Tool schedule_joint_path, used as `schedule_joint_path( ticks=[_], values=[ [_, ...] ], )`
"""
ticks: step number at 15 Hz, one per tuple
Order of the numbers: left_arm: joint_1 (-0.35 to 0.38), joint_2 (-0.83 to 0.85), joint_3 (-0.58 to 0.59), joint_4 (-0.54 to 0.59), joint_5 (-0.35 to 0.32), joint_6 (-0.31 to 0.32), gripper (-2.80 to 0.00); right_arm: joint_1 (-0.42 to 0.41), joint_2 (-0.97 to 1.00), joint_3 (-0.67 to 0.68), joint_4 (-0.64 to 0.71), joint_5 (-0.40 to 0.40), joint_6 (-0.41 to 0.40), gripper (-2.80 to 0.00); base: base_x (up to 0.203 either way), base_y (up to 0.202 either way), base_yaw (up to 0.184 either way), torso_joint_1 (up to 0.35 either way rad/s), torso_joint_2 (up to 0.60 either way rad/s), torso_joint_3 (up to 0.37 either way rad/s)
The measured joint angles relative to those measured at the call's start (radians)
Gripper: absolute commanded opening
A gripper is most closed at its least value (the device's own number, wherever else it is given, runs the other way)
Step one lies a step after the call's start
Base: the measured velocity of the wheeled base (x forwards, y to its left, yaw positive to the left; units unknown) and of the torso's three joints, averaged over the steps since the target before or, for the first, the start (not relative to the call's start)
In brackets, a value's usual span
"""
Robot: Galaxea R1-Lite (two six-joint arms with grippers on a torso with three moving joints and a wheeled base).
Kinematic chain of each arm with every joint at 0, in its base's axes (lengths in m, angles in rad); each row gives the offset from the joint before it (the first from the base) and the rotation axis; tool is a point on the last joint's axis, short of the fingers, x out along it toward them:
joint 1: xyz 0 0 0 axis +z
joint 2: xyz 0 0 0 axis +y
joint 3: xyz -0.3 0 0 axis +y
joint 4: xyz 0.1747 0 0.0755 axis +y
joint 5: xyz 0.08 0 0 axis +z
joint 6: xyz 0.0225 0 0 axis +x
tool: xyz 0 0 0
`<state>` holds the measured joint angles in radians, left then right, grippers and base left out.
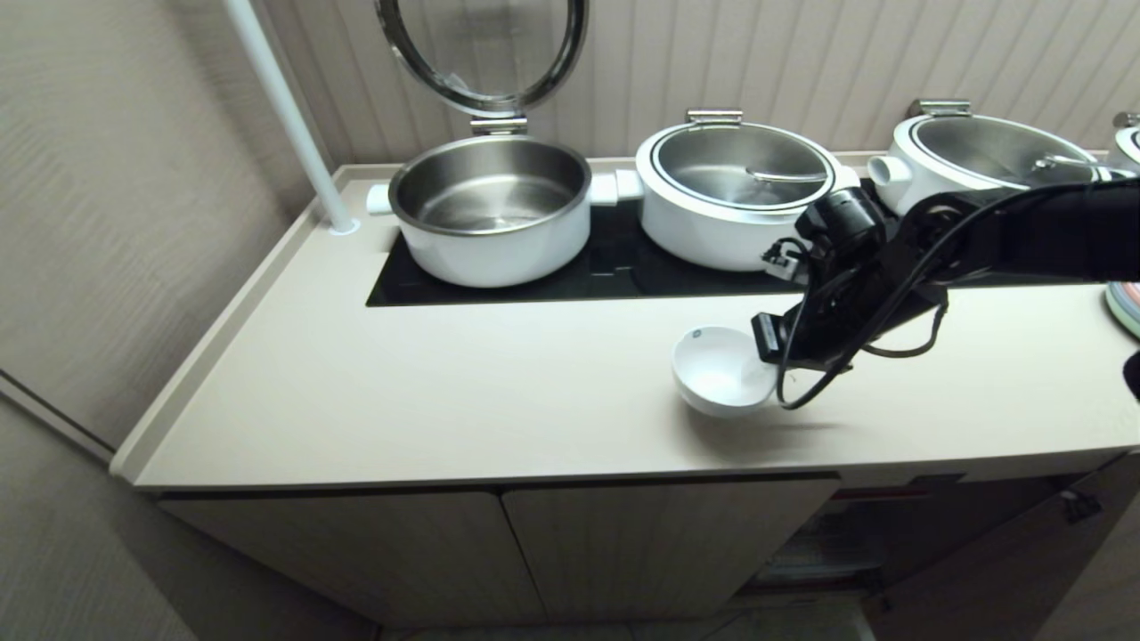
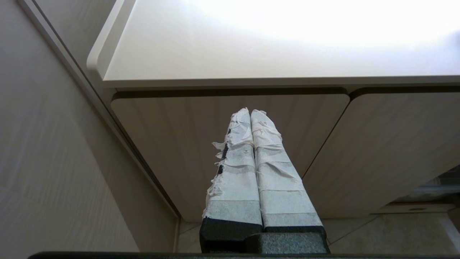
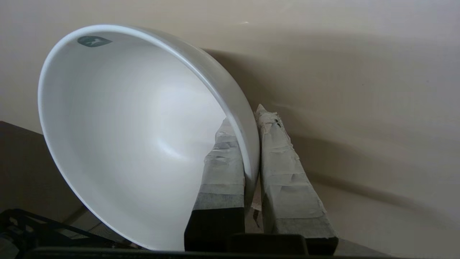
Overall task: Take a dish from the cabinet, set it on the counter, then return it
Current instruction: Place it on the table
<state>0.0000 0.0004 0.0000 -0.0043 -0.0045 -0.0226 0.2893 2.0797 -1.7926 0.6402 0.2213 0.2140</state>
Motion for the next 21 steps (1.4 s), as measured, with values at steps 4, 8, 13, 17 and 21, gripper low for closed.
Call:
schedule_joint_path(
  ticks=[4,8,13,17,21],
  values=[
    [0.0,0.0,0.0,0.0,0.0,0.0,-2.8,0.006,0.024,-0.012,-0.007,0.0,0.047,-2.8,0.0,0.0,0.0,0.0,0.0,0.0],
    [0.0,0.0,0.0,0.0,0.0,0.0,-2.8,0.007,0.039,-0.023,-0.006,-0.001,0.053,-2.8,0.0,0.0,0.0,0.0,0.0,0.0],
    [0.0,0.0,0.0,0.0,0.0,0.0,-2.8,0.006,0.052,-0.027,-0.01,-0.004,0.051,-2.8,0.0,0.0,0.0,0.0,0.0,0.0],
    [0.0,0.0,0.0,0.0,0.0,0.0,-2.8,0.006,0.055,-0.027,-0.011,-0.005,0.051,-2.8,0.0,0.0,0.0,0.0,0.0,0.0],
    [0.0,0.0,0.0,0.0,0.0,0.0,-2.8,0.004,0.056,-0.027,-0.01,-0.006,0.051,-2.8,0.0,0.0,0.0,0.0,0.0,0.0]
  ],
)
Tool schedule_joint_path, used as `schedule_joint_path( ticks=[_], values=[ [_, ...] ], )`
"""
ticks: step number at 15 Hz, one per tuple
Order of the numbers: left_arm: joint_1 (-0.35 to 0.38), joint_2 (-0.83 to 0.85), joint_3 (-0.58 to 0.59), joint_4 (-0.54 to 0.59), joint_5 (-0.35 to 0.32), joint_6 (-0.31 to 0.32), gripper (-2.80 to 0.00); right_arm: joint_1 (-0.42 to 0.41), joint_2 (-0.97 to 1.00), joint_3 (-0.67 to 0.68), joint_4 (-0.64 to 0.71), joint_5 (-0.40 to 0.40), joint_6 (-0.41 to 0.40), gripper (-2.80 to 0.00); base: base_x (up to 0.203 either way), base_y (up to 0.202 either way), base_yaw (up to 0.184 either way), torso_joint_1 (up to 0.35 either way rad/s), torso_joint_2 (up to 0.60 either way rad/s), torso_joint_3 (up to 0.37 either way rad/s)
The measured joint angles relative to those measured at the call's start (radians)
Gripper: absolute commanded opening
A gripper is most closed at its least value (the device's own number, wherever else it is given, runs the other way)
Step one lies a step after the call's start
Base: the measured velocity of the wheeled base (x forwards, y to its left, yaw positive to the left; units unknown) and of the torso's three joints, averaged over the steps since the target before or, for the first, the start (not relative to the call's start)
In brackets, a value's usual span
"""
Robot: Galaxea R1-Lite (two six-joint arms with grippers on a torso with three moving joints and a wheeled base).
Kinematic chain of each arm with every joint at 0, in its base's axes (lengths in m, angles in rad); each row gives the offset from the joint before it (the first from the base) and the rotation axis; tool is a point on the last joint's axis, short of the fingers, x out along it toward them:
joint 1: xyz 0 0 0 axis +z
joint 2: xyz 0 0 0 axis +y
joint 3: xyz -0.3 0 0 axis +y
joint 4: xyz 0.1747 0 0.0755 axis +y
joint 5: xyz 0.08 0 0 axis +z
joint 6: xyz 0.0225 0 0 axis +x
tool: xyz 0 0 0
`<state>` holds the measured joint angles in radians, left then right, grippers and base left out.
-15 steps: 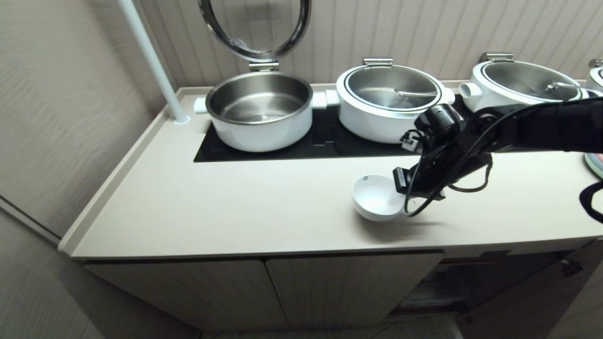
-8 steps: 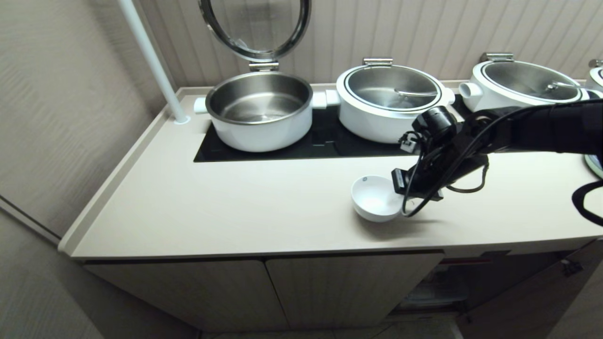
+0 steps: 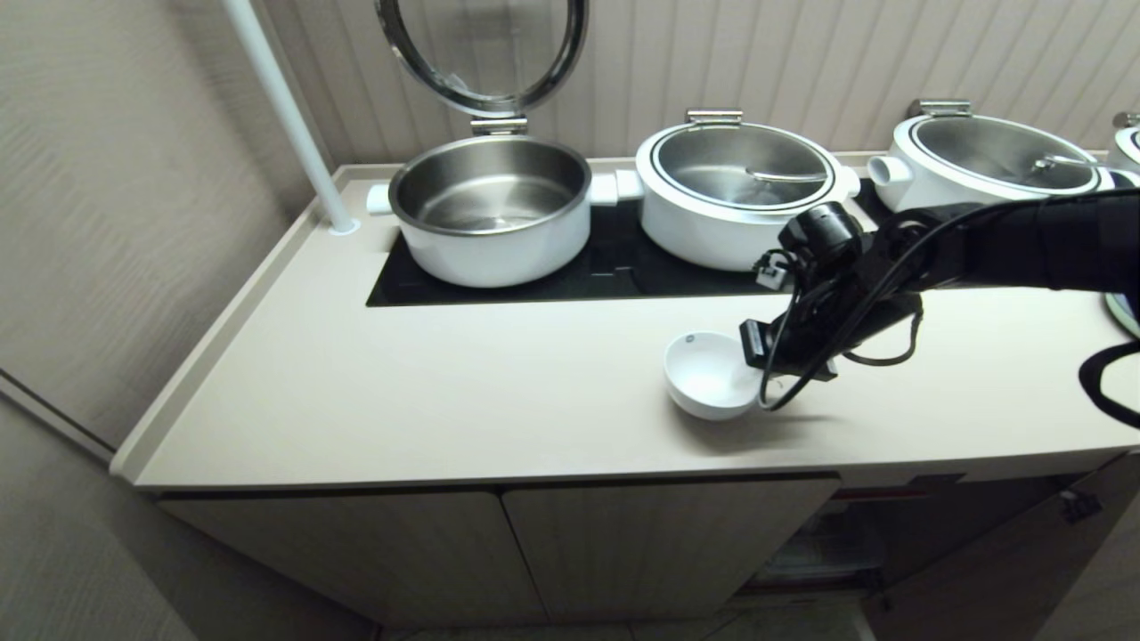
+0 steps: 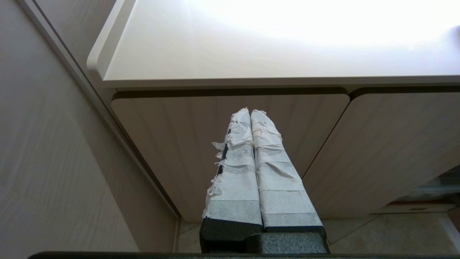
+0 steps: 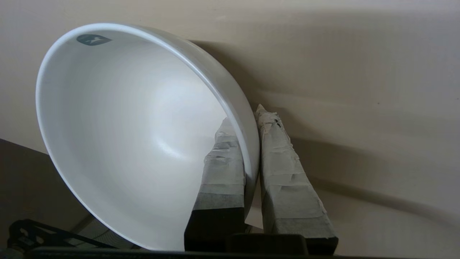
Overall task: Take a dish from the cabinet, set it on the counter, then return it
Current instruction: Place it on the table
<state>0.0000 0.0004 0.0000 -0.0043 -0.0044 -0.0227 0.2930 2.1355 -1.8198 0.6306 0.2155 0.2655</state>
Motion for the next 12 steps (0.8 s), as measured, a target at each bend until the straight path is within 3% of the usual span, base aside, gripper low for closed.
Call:
schedule_joint_path(
  ticks=[12],
  values=[
    [0.0,0.0,0.0,0.0,0.0,0.0,-2.8,-0.001,0.006,-0.019,0.009,-0.003,0.001,-2.8,0.0,0.0,0.0,0.0,0.0,0.0]
  ],
)
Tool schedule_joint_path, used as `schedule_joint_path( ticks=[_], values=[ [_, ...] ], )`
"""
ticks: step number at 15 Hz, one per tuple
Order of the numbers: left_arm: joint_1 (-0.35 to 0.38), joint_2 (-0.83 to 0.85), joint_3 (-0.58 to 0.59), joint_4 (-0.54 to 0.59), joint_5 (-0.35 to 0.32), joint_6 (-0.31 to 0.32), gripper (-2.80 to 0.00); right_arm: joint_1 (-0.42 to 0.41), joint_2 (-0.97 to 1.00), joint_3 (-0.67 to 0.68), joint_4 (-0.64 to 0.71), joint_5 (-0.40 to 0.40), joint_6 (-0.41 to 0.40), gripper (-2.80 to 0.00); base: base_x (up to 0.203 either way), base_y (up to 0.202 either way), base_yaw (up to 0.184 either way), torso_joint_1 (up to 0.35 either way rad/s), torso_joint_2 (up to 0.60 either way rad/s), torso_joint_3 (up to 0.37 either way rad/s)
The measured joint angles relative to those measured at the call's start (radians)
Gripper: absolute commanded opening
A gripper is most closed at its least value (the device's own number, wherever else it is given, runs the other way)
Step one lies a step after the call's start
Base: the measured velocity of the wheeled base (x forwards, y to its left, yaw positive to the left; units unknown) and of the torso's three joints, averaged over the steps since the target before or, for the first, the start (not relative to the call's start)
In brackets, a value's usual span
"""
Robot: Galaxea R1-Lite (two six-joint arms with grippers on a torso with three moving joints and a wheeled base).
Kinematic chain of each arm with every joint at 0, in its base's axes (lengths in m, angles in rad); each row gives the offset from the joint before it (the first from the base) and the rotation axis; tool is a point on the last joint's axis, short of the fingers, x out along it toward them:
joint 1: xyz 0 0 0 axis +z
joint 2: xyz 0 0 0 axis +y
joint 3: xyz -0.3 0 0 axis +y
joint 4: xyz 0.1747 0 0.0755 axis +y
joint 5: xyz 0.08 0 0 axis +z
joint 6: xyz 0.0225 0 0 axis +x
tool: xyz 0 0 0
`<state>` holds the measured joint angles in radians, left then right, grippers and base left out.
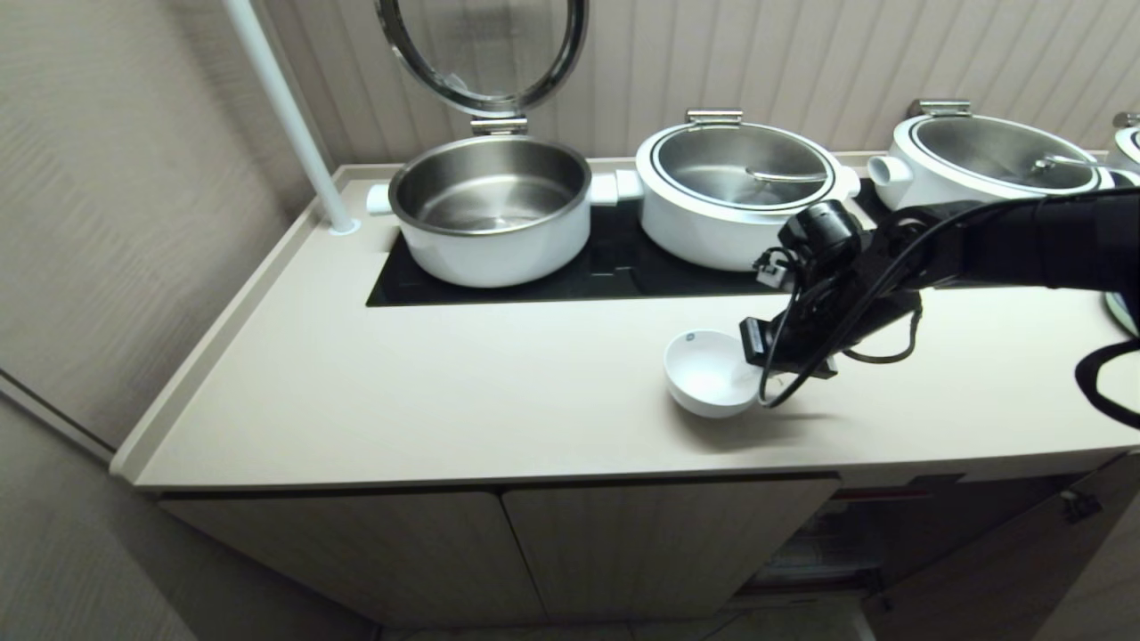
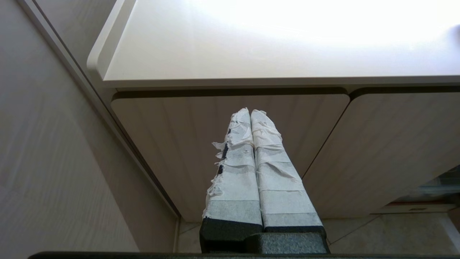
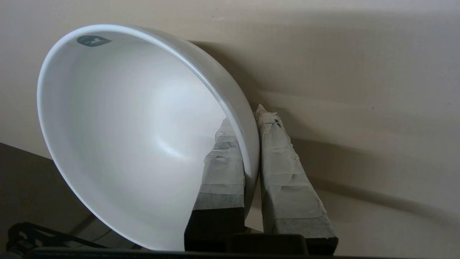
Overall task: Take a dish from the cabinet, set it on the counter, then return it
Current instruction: Place it on the table
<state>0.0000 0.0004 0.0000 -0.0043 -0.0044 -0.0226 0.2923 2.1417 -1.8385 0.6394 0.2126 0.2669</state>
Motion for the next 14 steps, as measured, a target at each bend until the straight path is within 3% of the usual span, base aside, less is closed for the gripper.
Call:
schedule_joint_path(
  ticks=[3,4,14],
  values=[
    [0.0,0.0,0.0,0.0,-0.001,0.0,-2.8,0.0,0.001,-0.002,0.002,0.0,0.0,-2.8,0.0,0.0,0.0,0.0,0.0,0.0],
    [0.0,0.0,0.0,0.0,0.0,0.0,-2.8,0.0,0.001,-0.002,0.001,0.0,0.0,0.0,0.0,0.0,0.0,0.0,0.0,0.0],
    [0.0,0.0,0.0,0.0,-0.001,0.0,-2.8,0.001,0.001,-0.001,-0.011,-0.001,-0.004,0.0,0.0,0.0,0.0,0.0,0.0,0.0]
  ],
)
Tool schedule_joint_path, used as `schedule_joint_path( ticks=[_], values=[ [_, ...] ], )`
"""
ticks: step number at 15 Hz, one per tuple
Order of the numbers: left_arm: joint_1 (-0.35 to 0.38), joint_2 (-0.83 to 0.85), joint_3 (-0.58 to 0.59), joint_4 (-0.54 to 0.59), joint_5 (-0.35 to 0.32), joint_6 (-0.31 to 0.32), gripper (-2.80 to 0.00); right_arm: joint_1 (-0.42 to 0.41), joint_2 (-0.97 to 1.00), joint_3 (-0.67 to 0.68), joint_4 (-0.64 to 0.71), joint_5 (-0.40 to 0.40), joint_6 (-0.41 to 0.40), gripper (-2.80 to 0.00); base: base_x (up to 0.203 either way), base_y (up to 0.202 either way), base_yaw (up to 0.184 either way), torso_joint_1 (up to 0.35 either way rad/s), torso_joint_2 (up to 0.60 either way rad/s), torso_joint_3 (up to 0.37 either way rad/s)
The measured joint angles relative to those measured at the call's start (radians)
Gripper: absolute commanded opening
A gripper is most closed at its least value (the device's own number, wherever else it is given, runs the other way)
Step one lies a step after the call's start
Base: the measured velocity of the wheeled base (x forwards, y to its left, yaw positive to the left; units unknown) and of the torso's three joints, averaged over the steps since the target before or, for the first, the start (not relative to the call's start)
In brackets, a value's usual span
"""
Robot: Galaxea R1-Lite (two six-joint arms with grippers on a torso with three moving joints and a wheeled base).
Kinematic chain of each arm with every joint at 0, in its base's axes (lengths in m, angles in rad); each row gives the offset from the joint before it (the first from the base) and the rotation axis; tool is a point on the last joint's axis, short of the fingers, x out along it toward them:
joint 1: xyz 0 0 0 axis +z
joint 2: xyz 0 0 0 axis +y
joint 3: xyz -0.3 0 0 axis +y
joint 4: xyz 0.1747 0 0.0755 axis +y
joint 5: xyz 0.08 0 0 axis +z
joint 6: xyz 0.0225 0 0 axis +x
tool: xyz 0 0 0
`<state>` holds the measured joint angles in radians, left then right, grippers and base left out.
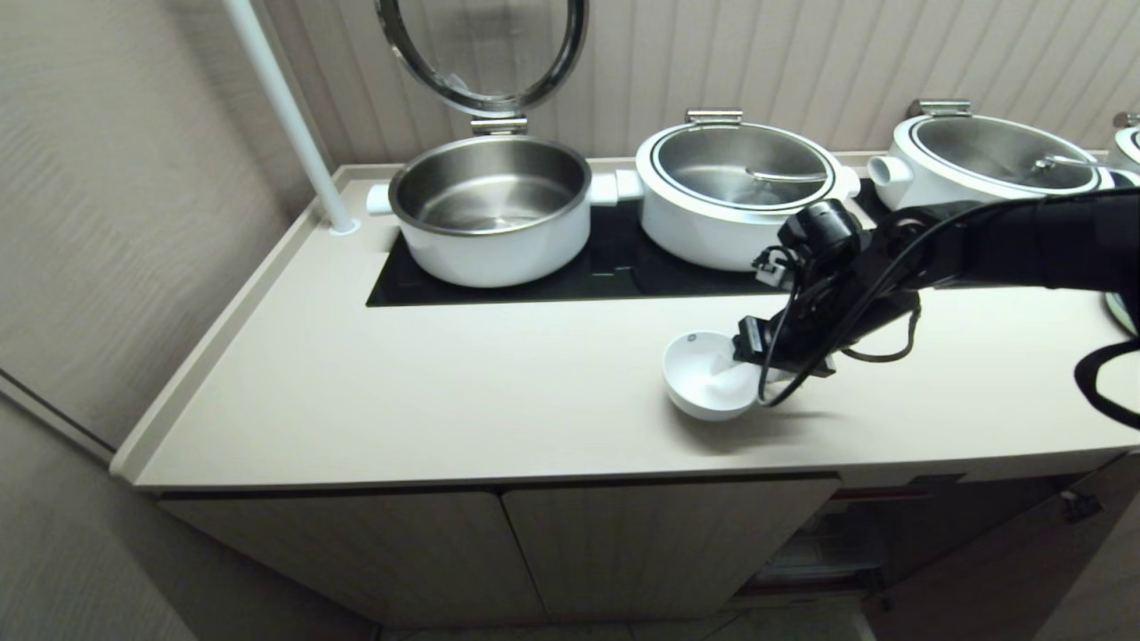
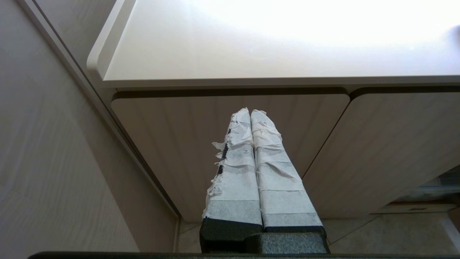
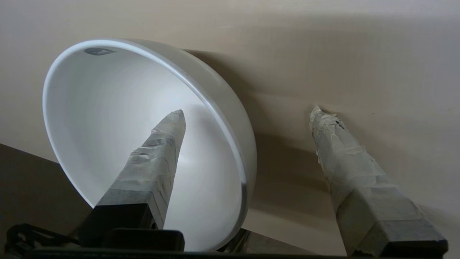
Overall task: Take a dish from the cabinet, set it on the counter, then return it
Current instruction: Place it on the table
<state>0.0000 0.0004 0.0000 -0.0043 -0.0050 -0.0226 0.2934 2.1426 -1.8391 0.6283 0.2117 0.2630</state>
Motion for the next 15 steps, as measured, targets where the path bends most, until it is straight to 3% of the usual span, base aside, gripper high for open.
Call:
schedule_joint_path(
  ticks=[5,11,15],
  values=[
    [0.0,0.0,0.0,0.0,0.0,0.0,-2.8,0.001,-0.013,0.0,-0.046,-0.006,-0.011,0.0,0.0,0.0,0.0,0.0,0.0,0.0],
    [0.0,0.0,0.0,0.0,0.0,0.0,-2.8,0.002,-0.06,0.028,-0.132,-0.068,-0.023,0.0,0.0,0.0,0.0,0.0,0.0,0.0],
    [0.0,0.0,0.0,0.0,0.0,0.0,-2.8,0.002,-0.118,0.109,-0.231,-0.107,-0.108,0.0,0.0,0.0,0.0,0.0,0.0,0.0]
  ],
)
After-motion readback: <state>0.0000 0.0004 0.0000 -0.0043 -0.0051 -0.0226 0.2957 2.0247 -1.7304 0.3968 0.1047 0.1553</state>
